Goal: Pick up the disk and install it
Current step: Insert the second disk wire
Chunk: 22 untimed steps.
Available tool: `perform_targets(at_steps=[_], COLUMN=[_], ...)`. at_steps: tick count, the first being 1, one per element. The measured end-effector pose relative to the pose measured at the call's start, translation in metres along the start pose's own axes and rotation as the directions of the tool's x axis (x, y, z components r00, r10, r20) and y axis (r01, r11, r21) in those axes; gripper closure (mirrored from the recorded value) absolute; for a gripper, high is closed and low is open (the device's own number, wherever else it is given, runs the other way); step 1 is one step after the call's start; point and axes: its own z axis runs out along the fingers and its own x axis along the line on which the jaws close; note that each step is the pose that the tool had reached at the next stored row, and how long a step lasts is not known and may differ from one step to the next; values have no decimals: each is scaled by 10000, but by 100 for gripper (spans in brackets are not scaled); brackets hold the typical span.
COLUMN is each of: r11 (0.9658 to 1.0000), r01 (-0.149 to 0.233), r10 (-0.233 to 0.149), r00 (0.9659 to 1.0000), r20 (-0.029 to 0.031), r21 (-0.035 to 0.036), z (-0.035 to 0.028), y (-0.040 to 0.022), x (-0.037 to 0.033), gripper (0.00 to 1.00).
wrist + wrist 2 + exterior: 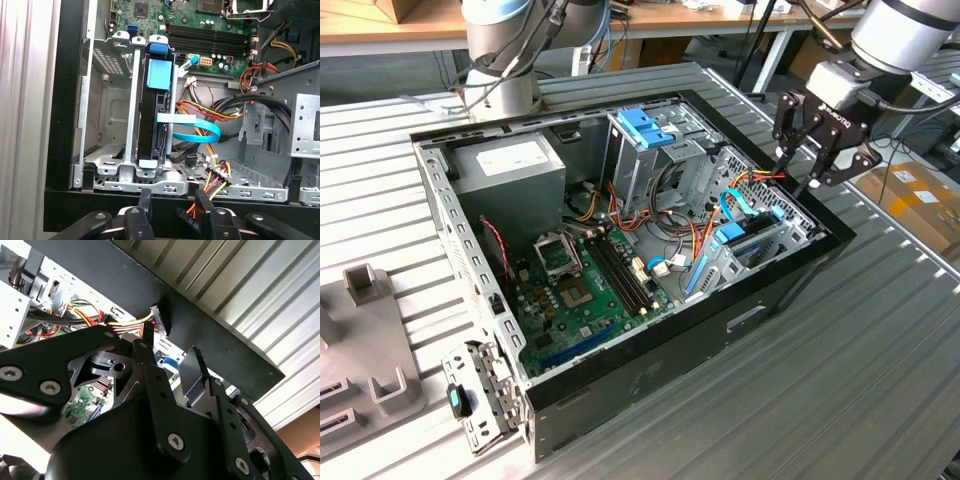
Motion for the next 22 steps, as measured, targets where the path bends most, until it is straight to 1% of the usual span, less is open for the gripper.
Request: perform_targets(at_steps=[2,3,4,6,7,8,10,11,12,13,15,16,17,18,19,20,21,22], r11=[9993,9972,9939,9888,9844,9811,9679,9633,9553,9418,9155,8994,8844,8719,8635,8498,8396,8249], r01=[379,745,1103,1491,1760,1932,2510,2683,2955,3357,4020,4367,4663,4893,5040,5267,5427,5647], r10=[-379,-745,-1103,-1491,-1760,-1932,-2510,-2683,-2955,-3358,-4021,-4367,-4664,-4893,-5040,-5267,-5427,-5647], r00=[9993,9972,9939,9888,9844,9812,9680,9633,9553,9419,9156,8996,8846,8721,8637,8500,8399,8252], r20=[1,0,1,1,3,4,8,10,12,17,26,32,37,42,45,50,55,59], r21=[-16,-31,-47,-63,-74,-81,-106,-113,-125,-142,-171,-186,-199,-209,-215,-225,-231,-239], z=[0,0,0,1,2,2,3,3,4,5,7,8,9,9,10,10,12,12], y=[-8,-10,-10,-10,-10,-10,-10,-10,-10,-10,-10,-10,-10,-11,-11,-12,-12,-12], x=[1,1,1,2,2,1,2,2,2,2,2,2,2,2,2,2,2,2], gripper=[52,52,52,52,52,52,52,52,52,52,52,52,52,52,52,52,52,52])
